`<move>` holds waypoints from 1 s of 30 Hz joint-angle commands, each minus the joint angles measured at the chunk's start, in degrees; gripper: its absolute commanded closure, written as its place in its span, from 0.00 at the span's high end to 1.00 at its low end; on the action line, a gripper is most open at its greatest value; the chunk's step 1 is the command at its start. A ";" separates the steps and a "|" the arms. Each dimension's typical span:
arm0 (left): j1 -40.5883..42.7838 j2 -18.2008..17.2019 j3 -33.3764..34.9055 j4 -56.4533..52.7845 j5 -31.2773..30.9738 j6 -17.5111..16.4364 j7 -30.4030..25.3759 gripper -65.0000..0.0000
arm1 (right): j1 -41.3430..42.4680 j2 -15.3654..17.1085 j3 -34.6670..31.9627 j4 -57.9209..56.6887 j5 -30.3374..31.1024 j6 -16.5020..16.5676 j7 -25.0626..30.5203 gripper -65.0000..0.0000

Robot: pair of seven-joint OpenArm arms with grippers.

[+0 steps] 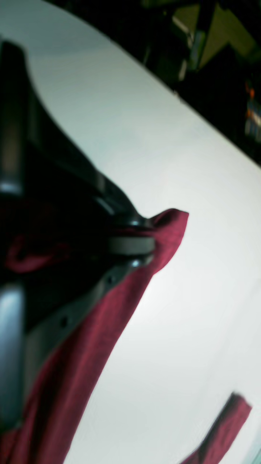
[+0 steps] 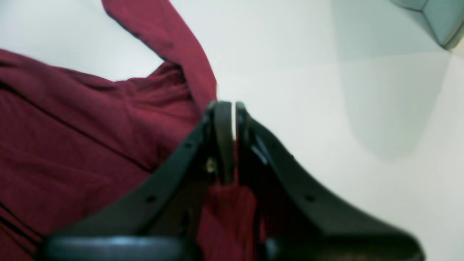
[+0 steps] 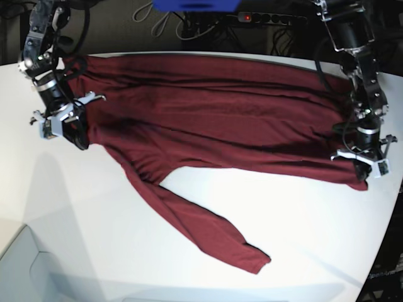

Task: Layout the t-shirt on the table in an organized manner, then fold the t-shirt properly
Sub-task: 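Pinch the shirt's side edges with both grippers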

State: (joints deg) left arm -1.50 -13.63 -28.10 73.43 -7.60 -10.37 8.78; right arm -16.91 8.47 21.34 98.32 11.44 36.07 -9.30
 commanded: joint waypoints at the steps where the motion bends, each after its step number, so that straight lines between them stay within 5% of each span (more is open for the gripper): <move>1: -0.48 -0.75 -0.34 1.25 -0.71 0.13 -1.52 0.00 | 0.07 0.28 0.41 0.71 1.09 1.86 1.61 0.00; 13: 2.24 -0.83 0.19 1.17 -5.72 0.13 -1.52 0.00 | -0.90 0.10 -1.78 0.45 0.65 3.93 0.90 0.00; 17: 2.24 -0.75 0.27 1.25 -5.72 0.13 -1.52 0.00 | 0.51 0.45 -4.95 -1.75 0.03 3.93 0.90 0.17; 23: 2.24 -0.83 0.27 1.25 -5.72 0.13 -1.52 0.00 | 7.10 -1.48 -4.60 -9.49 -9.20 3.93 0.90 0.50; 30: 2.24 -0.83 0.27 1.25 -5.72 0.13 -1.52 0.00 | 13.08 -1.39 -4.51 -18.46 -13.07 3.93 0.90 0.54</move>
State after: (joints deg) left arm 1.58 -13.56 -27.66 73.52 -12.97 -10.33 8.99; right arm -4.67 6.50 16.64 78.81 -2.61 39.83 -9.93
